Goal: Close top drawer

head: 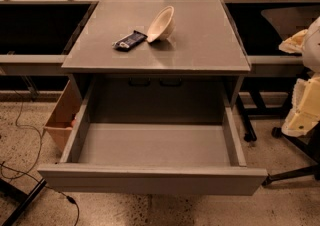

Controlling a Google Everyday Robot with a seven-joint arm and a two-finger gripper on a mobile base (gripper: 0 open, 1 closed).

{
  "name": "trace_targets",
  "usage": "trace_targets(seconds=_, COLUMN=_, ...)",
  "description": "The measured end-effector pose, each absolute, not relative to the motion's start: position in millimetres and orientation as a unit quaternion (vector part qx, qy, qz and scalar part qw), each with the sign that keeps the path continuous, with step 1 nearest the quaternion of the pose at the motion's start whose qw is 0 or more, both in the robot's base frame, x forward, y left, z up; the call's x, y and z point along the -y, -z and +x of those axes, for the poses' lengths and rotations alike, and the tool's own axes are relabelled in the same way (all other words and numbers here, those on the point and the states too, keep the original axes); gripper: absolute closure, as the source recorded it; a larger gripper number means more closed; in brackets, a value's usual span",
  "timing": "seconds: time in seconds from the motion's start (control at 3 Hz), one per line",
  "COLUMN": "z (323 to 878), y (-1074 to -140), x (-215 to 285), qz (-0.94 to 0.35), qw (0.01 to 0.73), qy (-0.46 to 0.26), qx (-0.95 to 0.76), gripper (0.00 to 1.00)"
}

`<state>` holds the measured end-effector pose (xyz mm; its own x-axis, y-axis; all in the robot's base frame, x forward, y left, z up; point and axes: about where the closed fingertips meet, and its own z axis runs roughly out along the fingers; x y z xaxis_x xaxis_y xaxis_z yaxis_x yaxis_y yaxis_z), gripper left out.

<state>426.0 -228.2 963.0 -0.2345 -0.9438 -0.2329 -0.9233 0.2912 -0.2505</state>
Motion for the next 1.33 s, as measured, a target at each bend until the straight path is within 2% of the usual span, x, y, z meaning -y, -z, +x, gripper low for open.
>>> trace_targets(seconds=0.67, z=423.3, y=-991.3, x=226.3, qz=-0.6, qw=0.181, qy=0.035, qx=-0.779, gripper=0.0)
trace_targets(seconds=1.0, z=408.4, y=-1005.8, x=224.6, qz=-0.605, qw=0.195, qy=0.037, qx=-0.771, gripper=0.18)
trace_targets(seconds=1.33, z=390.4, y=-984.8, x=215.9, qz=-0.609, qw=0.202, qy=0.021, qx=-0.766, gripper=0.41)
